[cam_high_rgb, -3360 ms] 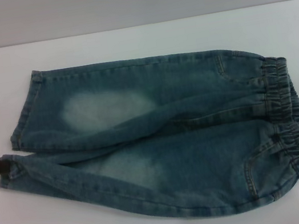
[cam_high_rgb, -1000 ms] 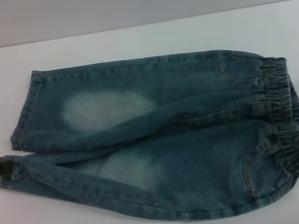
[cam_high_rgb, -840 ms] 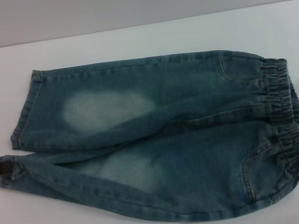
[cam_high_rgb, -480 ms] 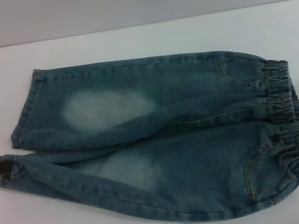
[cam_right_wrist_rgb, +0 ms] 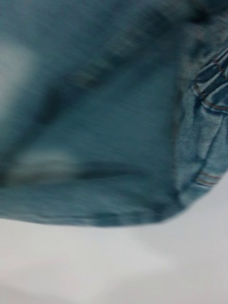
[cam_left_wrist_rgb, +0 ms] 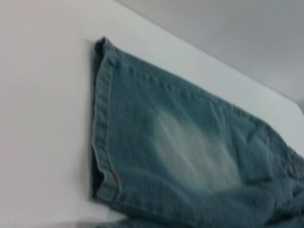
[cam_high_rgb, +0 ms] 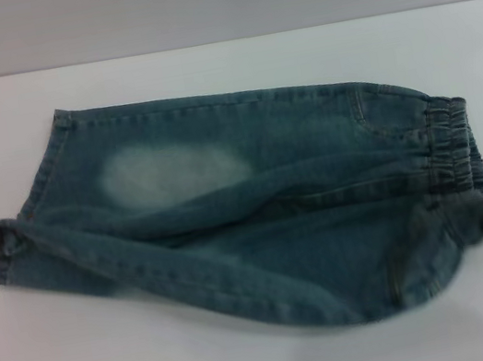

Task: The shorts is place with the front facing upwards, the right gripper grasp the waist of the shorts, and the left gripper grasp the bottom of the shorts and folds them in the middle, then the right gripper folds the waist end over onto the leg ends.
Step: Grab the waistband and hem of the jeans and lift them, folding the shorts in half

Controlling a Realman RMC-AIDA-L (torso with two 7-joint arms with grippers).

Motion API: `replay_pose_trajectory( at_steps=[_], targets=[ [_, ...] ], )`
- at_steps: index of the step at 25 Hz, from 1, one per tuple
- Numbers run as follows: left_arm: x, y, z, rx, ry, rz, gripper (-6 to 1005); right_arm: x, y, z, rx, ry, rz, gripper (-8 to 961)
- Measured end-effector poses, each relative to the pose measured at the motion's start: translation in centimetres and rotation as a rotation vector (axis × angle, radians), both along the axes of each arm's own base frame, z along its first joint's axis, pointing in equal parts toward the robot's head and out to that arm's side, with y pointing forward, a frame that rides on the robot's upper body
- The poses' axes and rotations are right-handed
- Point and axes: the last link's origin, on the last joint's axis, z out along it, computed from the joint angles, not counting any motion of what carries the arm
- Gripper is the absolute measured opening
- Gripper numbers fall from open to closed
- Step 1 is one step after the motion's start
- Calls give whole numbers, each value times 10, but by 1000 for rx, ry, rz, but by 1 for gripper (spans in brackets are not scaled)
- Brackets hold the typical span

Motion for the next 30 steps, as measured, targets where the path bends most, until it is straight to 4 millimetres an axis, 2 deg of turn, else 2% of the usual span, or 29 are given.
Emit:
replay_pose_trajectory(
  at_steps=[6, 10, 17, 20, 30],
  targets=[
    [-7, 7, 12, 124, -12, 38, 24, 7, -7, 15, 180, 244, -56, 0],
    [-5, 13, 15, 227, -20, 14, 25, 20, -19, 7, 316, 424, -96, -1],
    [10, 27, 5, 320, 20, -58, 26, 39, -33, -14, 529, 661, -115, 0],
    [15, 34, 1, 357, 43, -82, 27, 44, -34, -21, 590, 702, -120, 0],
    [31, 60, -12, 442, 103, -135, 29, 65, -28, -41, 755, 679, -174, -2]
  ],
)
